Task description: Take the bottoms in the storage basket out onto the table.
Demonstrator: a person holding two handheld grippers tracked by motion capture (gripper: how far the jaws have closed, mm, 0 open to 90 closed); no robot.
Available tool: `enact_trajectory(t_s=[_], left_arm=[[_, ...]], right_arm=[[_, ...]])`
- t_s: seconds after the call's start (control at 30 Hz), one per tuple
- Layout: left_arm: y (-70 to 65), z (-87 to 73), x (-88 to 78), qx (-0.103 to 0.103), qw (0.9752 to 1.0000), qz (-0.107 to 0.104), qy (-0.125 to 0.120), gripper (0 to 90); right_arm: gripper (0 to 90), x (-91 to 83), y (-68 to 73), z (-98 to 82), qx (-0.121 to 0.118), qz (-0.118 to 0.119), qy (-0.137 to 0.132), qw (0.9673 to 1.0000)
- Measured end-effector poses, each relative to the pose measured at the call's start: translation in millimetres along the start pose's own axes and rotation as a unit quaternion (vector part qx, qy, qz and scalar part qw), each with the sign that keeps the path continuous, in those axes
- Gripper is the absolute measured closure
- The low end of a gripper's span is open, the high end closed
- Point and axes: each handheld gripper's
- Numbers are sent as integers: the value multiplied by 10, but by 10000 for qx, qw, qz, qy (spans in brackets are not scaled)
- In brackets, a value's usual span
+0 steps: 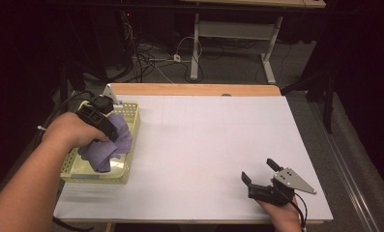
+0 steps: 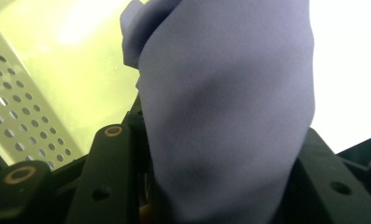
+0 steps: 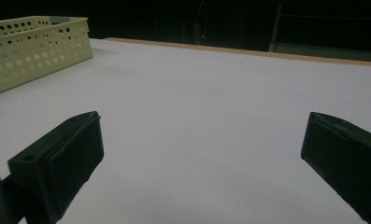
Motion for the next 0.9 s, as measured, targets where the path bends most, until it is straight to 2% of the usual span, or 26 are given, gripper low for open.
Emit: enact_trajectory(t_s=[0.43,0.9], left_arm=[[-291,200,79,281,9995,-127,-13,556],[-710,474,201,673,9974,-276,-8,555]], right_arm=[[0,2,4,-1,-10,11,-3,10000],[0,3,12,1,-34,40,-9,10000]])
Point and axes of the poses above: each handheld gripper's, and its own axes: x roughly forward along the jaws, z roughly out of its top, y roughly to its left, and after that the axes turned 3 degrees about -y, right-handed
